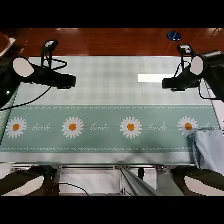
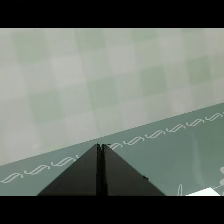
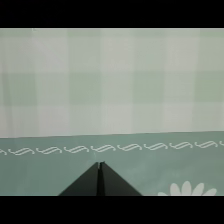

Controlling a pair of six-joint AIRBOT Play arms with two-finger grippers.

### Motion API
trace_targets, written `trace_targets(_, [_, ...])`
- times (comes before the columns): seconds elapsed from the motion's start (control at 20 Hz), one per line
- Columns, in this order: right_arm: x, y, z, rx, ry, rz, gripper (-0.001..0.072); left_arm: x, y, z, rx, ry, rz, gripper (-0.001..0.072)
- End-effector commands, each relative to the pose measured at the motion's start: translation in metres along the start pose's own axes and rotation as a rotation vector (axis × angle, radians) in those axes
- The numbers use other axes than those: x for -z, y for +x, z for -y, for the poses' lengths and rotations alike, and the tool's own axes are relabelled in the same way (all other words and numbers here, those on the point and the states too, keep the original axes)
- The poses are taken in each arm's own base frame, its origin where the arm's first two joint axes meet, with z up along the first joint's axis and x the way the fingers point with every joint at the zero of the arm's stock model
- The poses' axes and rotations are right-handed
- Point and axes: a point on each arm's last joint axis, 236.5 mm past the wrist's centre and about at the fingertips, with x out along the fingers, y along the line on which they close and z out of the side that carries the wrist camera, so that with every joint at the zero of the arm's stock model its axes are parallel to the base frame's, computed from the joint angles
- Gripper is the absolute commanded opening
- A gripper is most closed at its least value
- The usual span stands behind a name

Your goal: Fold the shirts.

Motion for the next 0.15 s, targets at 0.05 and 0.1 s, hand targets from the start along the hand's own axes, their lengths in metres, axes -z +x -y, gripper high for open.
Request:
trace_targets(0.05, [0.0002, 0.0005, 0.0000, 0.002, 0.000, 0.000, 0.0029, 0.0005, 0.0012, -0.0004, -0.001, -0.001, -0.002, 0.0021])
trace_targets(0.1, [0.0002, 0.0005, 0.0000, 0.002, 0.000, 0.000, 0.0030, 0.0005, 0.0012, -0.0004, -0.001, -0.001, -0.002, 0.0021])
